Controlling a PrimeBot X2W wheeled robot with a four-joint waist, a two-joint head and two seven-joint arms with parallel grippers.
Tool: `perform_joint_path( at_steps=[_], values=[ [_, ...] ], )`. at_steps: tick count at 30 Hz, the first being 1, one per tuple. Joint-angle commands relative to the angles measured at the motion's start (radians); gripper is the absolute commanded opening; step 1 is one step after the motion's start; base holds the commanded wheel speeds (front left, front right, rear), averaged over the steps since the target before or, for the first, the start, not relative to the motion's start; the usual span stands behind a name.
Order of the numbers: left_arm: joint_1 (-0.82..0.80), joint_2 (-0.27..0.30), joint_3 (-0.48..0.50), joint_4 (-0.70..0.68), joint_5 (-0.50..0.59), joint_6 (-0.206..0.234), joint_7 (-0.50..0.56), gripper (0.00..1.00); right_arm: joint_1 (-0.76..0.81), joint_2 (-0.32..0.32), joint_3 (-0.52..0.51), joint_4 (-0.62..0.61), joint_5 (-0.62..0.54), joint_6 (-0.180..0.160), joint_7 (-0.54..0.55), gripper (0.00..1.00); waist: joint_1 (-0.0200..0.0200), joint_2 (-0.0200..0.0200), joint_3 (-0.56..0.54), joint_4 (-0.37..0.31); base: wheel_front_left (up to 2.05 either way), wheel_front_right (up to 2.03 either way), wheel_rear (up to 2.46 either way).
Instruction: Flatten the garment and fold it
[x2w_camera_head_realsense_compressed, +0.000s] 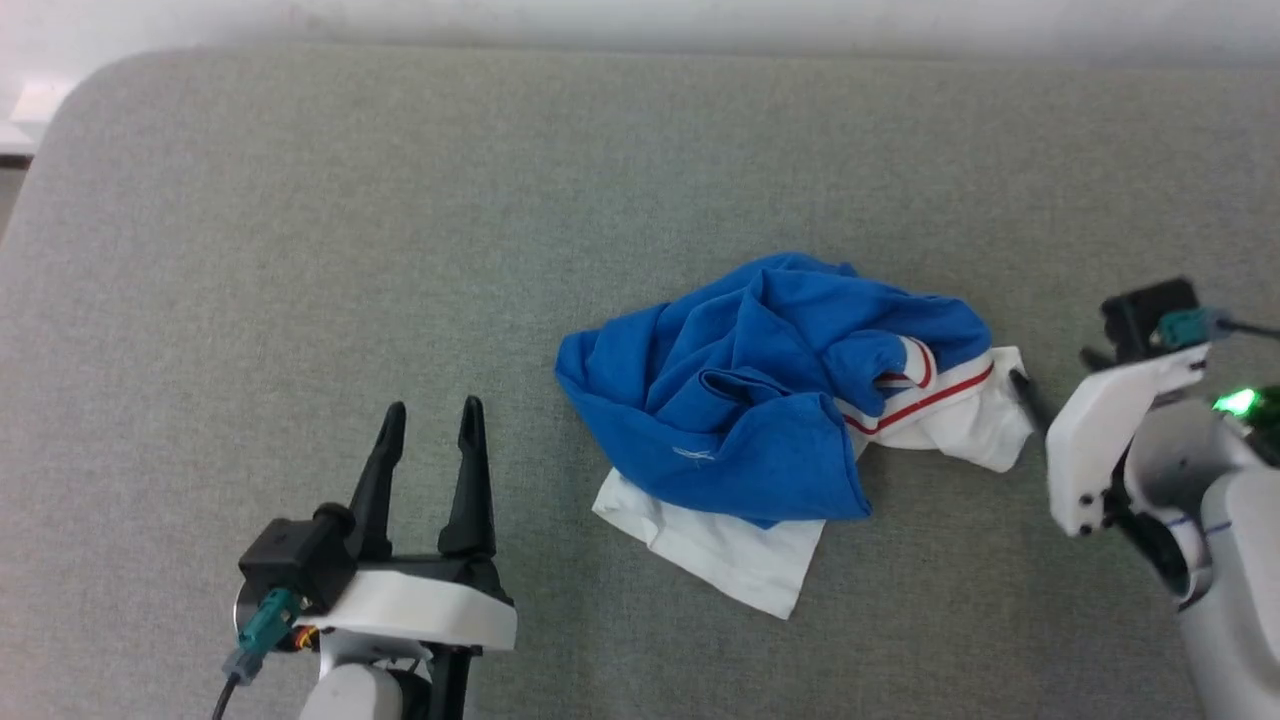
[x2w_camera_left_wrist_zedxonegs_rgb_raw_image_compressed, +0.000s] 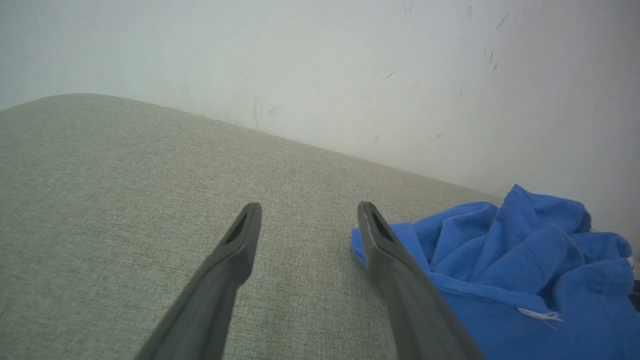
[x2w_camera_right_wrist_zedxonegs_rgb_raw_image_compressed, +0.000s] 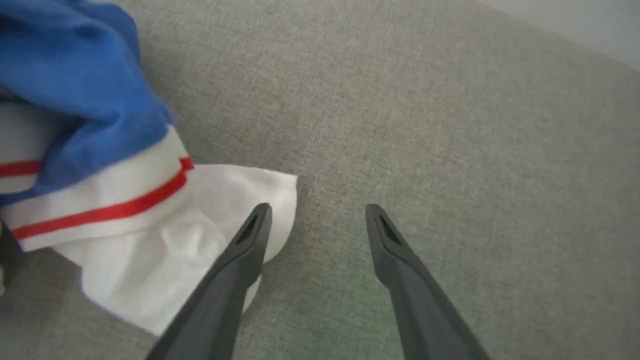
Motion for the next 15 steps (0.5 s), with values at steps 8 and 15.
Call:
perform_joint_path(
  at_steps=[8, 15],
  values=[
    [-0.025, -0.001, 0.001, 0.015, 0.01, -0.001, -0.005, 1.0, 0.042, 0.034, 0.031, 0.022, 0.047, -0.002, 0.05, 0.0, -0.0002, 0.0, 0.023, 0.016, 0.0, 0.0, 0.0],
    [-0.014, -0.001, 0.017, 0.017, 0.012, 0.004, -0.005, 1.0, -0.01, 0.044, -0.015, 0.003, 0.008, -0.002, -0.026, 0.0, -0.0002, 0.0, -0.004, -0.007, 0.0, 0.0, 0.0]
  ],
)
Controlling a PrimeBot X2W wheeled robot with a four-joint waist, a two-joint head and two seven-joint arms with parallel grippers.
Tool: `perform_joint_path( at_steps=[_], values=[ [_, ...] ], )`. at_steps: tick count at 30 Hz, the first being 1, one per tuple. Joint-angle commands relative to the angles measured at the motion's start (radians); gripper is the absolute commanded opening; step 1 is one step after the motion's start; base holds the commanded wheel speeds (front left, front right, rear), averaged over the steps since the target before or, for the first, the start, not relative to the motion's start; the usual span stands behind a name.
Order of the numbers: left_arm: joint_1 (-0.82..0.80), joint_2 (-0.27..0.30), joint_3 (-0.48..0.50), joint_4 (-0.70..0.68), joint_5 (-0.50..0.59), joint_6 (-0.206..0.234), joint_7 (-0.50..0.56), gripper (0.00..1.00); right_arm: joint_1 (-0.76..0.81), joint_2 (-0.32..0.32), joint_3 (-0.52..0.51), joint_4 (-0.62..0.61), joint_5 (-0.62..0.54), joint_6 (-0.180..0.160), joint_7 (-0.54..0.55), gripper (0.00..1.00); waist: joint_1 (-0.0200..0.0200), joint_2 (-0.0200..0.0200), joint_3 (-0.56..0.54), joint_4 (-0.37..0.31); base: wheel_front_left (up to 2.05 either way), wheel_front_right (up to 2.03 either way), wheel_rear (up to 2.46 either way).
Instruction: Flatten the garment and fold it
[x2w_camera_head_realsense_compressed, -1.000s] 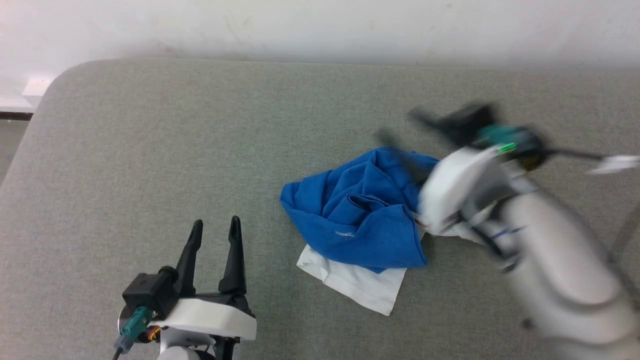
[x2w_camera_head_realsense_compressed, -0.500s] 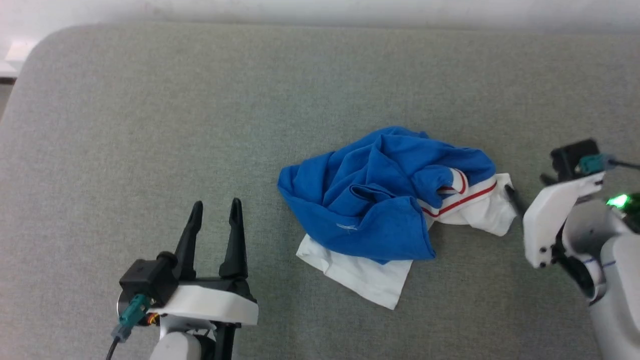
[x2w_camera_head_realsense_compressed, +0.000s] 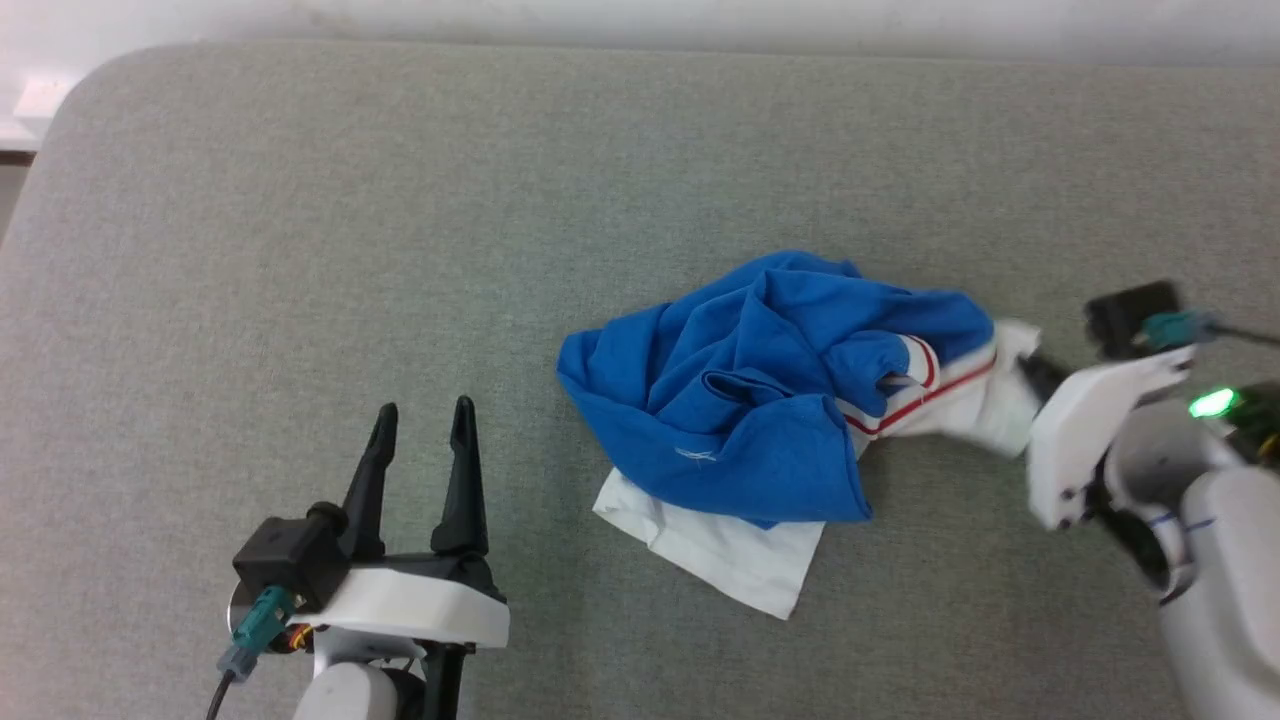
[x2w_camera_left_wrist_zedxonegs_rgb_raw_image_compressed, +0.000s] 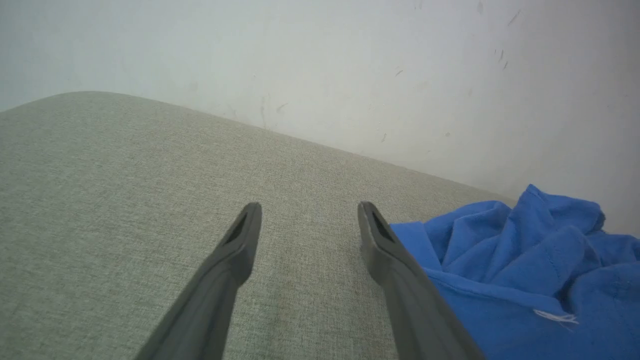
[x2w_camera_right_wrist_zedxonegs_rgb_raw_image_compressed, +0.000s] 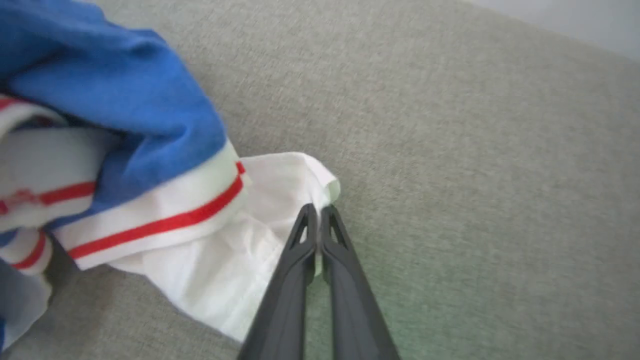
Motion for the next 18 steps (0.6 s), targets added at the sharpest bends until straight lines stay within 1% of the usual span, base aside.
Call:
perform_joint_path(
  at_steps=[1, 3, 6, 8, 9, 11, 14, 17, 18],
  values=[
    [-0.002, -0.002, 0.008, 0.001, 0.012, 0.004, -0.005, 1.0, -0.032, -0.008, -0.034, -0.012, -0.015, -0.001, -0.032, 0.0, -0.0001, 0.0, -0.016, -0.018, 0.0, 0.0, 0.0],
    [0.006, -0.002, 0.012, 0.0, 0.012, 0.004, -0.005, 1.0, -0.051, -0.02, -0.092, -0.023, -0.033, -0.001, -0.067, 0.0, -0.0001, 0.0, -0.027, -0.031, 0.0, 0.0, 0.0],
    [0.015, -0.002, 0.016, -0.002, 0.014, 0.003, -0.005, 1.0, -0.05, -0.047, -0.207, -0.039, -0.068, -0.001, -0.096, 0.0, -0.0001, 0.0, -0.039, -0.047, 0.0, 0.0, 0.0],
    [0.019, -0.002, 0.018, -0.002, 0.015, 0.002, -0.005, 1.0, -0.023, -0.057, -0.305, -0.051, -0.097, -0.001, -0.105, 0.0, -0.0001, 0.0, -0.044, -0.054, 0.0, 0.0, 0.0],
    [0.019, -0.002, 0.018, -0.002, 0.015, 0.002, -0.005, 1.0, -0.023, -0.057, -0.305, -0.051, -0.097, -0.001, -0.105, 0.0, -0.0001, 0.0, -0.044, -0.054, 0.0, 0.0, 0.0],
    [0.021, -0.002, 0.018, -0.002, 0.017, 0.0, -0.005, 1.0, 0.023, -0.06, -0.406, -0.058, -0.132, -0.001, -0.108, 0.0, -0.0001, 0.0, -0.046, -0.059, 0.0, 0.0, 0.0],
    [0.022, -0.002, 0.019, 0.0, 0.022, -0.004, -0.005, 1.0, 0.104, -0.048, -0.529, -0.057, -0.178, -0.001, -0.116, 0.0, -0.0001, 0.0, -0.044, -0.064, 0.0, 0.0, 0.0],
    [0.022, -0.002, 0.021, 0.006, 0.03, -0.009, -0.005, 1.0, 0.167, -0.021, -0.587, -0.034, -0.22, -0.001, -0.135, 0.0, -0.0001, 0.0, -0.038, -0.072, 0.0, 0.0, 0.0],
    [0.022, -0.001, 0.022, 0.009, 0.033, -0.011, -0.005, 1.0, 0.175, -0.008, -0.597, -0.021, -0.229, -0.001, -0.145, 0.12, -0.0001, 0.0, -0.037, -0.074, 0.0, 0.0, 0.0]
  ],
)
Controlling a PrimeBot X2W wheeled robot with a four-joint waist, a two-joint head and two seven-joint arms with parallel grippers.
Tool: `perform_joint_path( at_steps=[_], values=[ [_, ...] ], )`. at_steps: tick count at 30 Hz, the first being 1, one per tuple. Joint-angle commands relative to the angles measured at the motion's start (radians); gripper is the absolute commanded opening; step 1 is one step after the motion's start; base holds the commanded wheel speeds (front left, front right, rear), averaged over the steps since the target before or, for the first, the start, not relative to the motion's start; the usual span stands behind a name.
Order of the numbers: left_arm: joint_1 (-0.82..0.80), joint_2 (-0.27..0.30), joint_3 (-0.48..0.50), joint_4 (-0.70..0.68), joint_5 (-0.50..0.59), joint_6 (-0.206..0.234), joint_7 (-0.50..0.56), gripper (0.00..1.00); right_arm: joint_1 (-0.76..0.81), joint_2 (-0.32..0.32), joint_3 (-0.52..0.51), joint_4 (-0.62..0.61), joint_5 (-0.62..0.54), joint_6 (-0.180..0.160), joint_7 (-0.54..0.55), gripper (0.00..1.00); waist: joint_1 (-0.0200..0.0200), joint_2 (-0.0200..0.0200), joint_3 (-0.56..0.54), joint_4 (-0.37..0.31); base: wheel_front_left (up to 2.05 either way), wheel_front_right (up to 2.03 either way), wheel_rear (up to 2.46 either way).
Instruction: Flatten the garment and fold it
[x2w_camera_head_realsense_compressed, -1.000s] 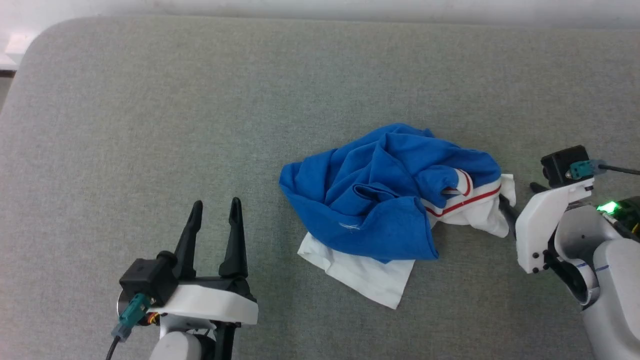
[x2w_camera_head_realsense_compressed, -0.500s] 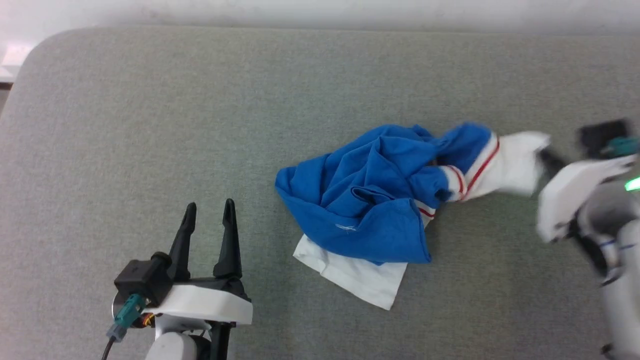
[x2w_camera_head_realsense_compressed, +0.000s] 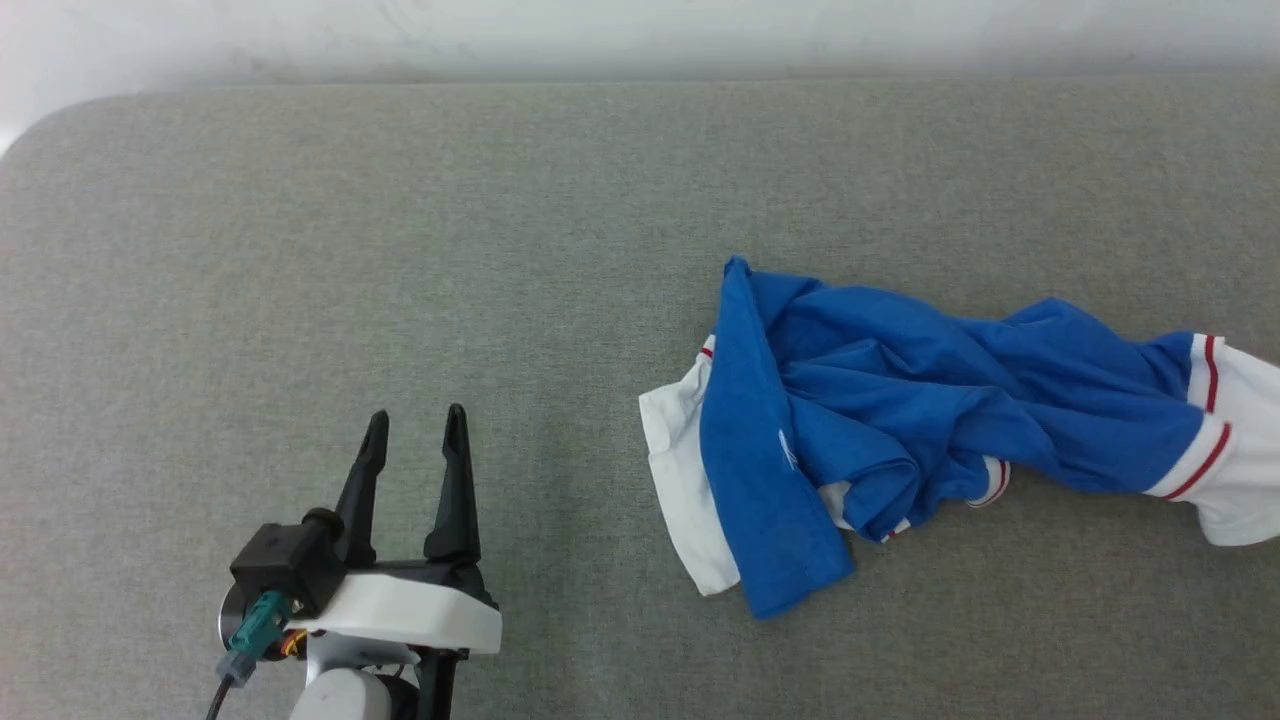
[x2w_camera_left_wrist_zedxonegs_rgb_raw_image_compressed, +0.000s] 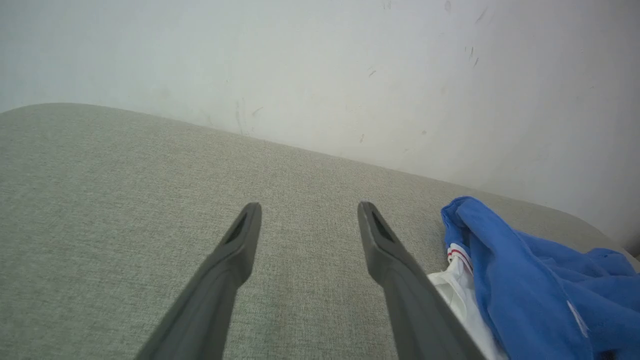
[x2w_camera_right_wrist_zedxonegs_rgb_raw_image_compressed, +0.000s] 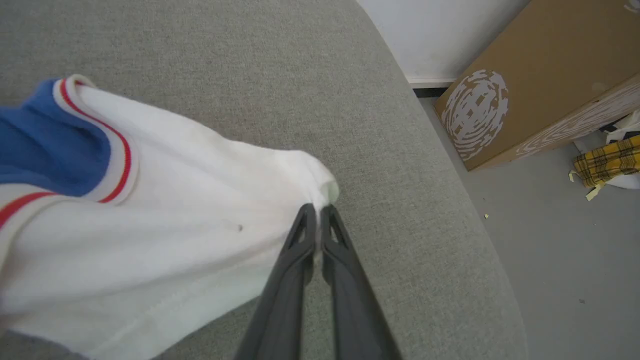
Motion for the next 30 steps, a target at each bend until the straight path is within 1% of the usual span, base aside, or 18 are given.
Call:
perform_joint_path(
  at_steps=[1, 4, 7, 11, 15, 17, 18, 19, 23, 27, 30],
  values=[
    [0.012, -0.001, 0.003, 0.003, 0.008, -0.009, -0.005, 1.0, 0.0, 0.013, 0.001, 0.004, -0.008, -0.002, -0.014, 1.0, 0.0, 0.0, 0.002, -0.004, 0.0, 0.0, 0.0],
    [0.009, -0.001, 0.004, 0.009, 0.012, -0.014, -0.005, 1.0, -0.018, 0.059, 0.017, 0.027, -0.009, -0.002, -0.069, 1.0, 0.0, 0.0, -0.002, -0.014, 0.0, 0.0, 0.0],
    [0.01, -0.001, 0.004, 0.015, 0.016, -0.018, -0.005, 1.0, -0.047, 0.1, 0.039, 0.005, 0.002, -0.002, -0.151, 1.0, 0.0, 0.0, -0.016, -0.02, 0.0, 0.0, 0.0],
    [0.022, -0.001, 0.002, 0.014, 0.022, -0.023, -0.005, 1.0, -0.033, 0.155, 0.094, -0.1, 0.037, -0.002, -0.24, 1.0, 0.0, 0.0, -0.037, -0.02, 0.0, 0.0, 0.0],
    [0.05, -0.002, -0.005, 0.002, 0.031, -0.027, -0.005, 1.0, 0.064, 0.197, 0.166, -0.248, 0.081, -0.002, -0.273, 1.0, 0.0, 0.0, -0.058, -0.017, 0.0, 0.0, 0.0],
    [0.064, -0.002, -0.011, -0.006, 0.036, -0.027, -0.005, 1.0, 0.125, 0.203, 0.196, -0.31, 0.113, -0.002, -0.275, 1.0, 0.0, 0.0, -0.067, -0.014, 0.0, 0.0, 0.0],
    [0.072, -0.002, -0.015, -0.009, 0.038, -0.028, -0.005, 1.0, 0.155, 0.203, 0.209, -0.327, 0.149, -0.002, -0.276, 1.0, 0.0, 0.0, -0.071, -0.013, 0.0, 0.0, 0.0],
    [0.079, -0.001, -0.019, -0.013, 0.042, -0.028, -0.005, 1.0, 0.183, 0.204, 0.22, -0.342, 0.177, -0.002, -0.28, 1.0, 0.0, 0.0, -0.074, -0.013, 0.0, 0.0, 0.0],
    [0.091, 0.007, -0.043, -0.032, 0.061, -0.03, 0.004, 1.0, 0.256, 0.204, 0.25, -0.366, 0.23, -0.002, -0.3, 1.0, 0.0, 0.0, -0.087, -0.015, 0.0, 0.0, 0.0],
    [0.066, 0.017, -0.08, -0.071, 0.08, -0.045, 0.043, 1.0, 0.271, 0.204, 0.256, -0.381, 0.214, -0.002, -0.305, 1.0, 0.0, 0.0, -0.096, -0.018, 0.0, 0.0, 0.0],
    [0.013, 0.024, -0.118, -0.089, 0.096, -0.063, 0.094, 1.0, 0.263, 0.204, 0.25, -0.389, 0.204, -0.002, -0.298, 1.0, 0.0, 0.0, -0.096, -0.015, 0.0, 0.0, 0.0]
  ],
)
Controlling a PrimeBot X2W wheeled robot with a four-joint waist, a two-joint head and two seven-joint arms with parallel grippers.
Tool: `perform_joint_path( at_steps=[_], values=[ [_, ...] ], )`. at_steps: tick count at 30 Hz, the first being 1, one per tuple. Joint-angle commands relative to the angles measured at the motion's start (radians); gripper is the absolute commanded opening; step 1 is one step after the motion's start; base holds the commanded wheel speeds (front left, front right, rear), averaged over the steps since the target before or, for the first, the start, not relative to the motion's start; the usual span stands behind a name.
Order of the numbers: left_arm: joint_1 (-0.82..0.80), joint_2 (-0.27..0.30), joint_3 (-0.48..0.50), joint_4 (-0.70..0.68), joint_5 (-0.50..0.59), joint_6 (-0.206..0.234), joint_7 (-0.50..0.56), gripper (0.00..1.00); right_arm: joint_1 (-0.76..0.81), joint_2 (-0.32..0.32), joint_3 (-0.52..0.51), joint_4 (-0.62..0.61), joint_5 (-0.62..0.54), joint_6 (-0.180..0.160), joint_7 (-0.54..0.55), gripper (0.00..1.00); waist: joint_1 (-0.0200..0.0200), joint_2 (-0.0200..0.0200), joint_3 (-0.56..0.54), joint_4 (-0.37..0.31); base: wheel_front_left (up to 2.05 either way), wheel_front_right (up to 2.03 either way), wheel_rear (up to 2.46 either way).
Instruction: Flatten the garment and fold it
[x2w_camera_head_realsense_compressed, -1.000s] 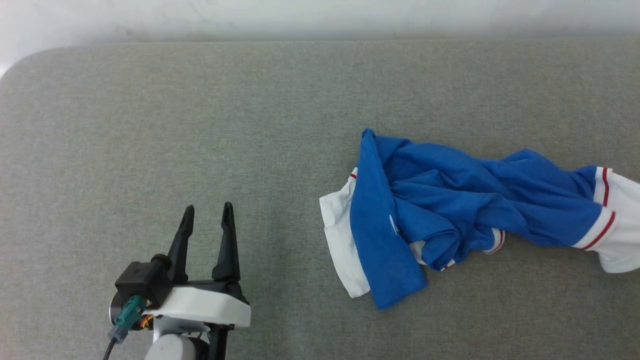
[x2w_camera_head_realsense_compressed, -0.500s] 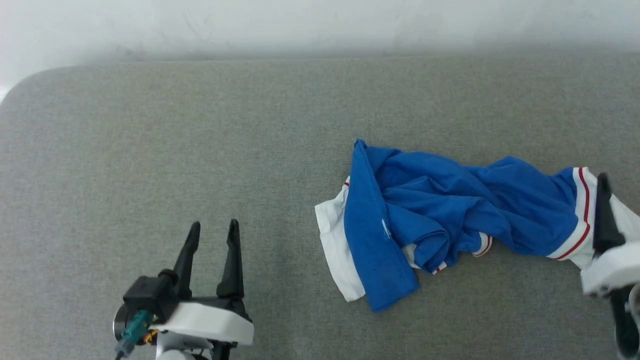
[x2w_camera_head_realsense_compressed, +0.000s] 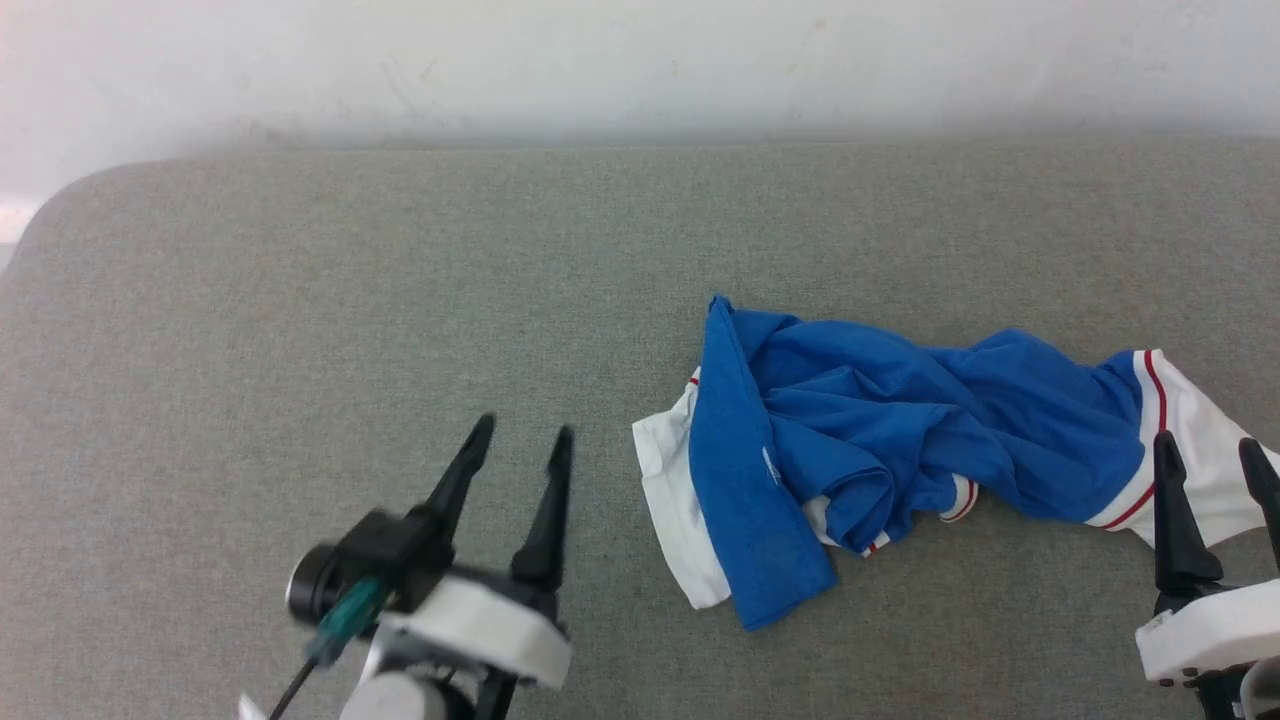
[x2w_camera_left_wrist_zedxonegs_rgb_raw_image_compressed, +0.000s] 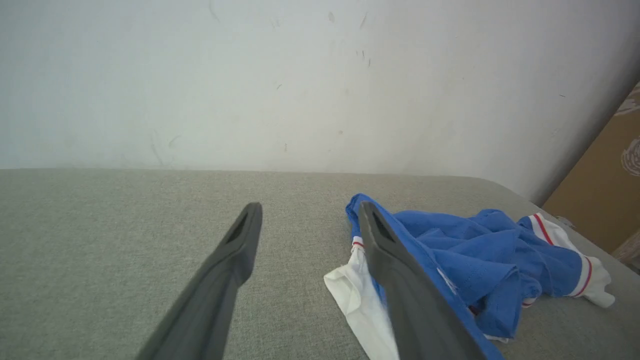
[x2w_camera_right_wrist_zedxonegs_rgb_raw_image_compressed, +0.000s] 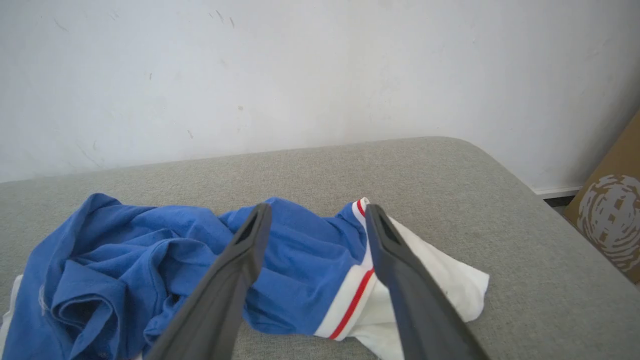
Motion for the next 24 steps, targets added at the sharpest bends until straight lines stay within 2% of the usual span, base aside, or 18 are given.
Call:
perform_joint_path(
  at_steps=[1, 9, 13, 21, 24],
  values=[
    [-0.044, 0.007, -0.014, -0.004, 0.012, -0.01, 0.022, 1.0, -0.008, 0.003, -0.003, -0.006, -0.006, -0.002, 0.004, 1.0, 0.0001, 0.0, 0.003, 0.002, 0.0, 0.0, 0.0],
    [-0.255, 0.0, -0.163, 0.086, 0.043, -0.048, 0.266, 1.0, -0.029, 0.003, 0.017, -0.009, 0.002, -0.002, 0.013, 1.0, 0.0001, 0.0, 0.047, -0.005, 0.0, 0.0, 0.0],
    [-0.313, -0.011, -0.241, 0.12, 0.045, -0.054, 0.306, 1.0, -0.039, 0.003, 0.024, -0.001, 0.004, -0.002, 0.012, 1.0, 0.0001, 0.0, 0.075, -0.018, 0.0, 0.0, 0.0],
    [-0.353, -0.019, -0.36, 0.241, 0.034, -0.009, 0.318, 1.0, -0.065, 0.003, 0.044, 0.018, 0.014, -0.002, 0.008, 1.0, 0.0001, 0.0, 0.122, -0.05, 0.0, 0.0, 0.0],
    [-0.367, -0.02, -0.393, 0.282, 0.013, 0.025, 0.317, 1.0, -0.076, 0.003, 0.048, 0.028, 0.016, -0.002, 0.005, 1.0, 0.0001, 0.0, 0.136, -0.06, 0.0, 0.0, 0.0]
  ],
)
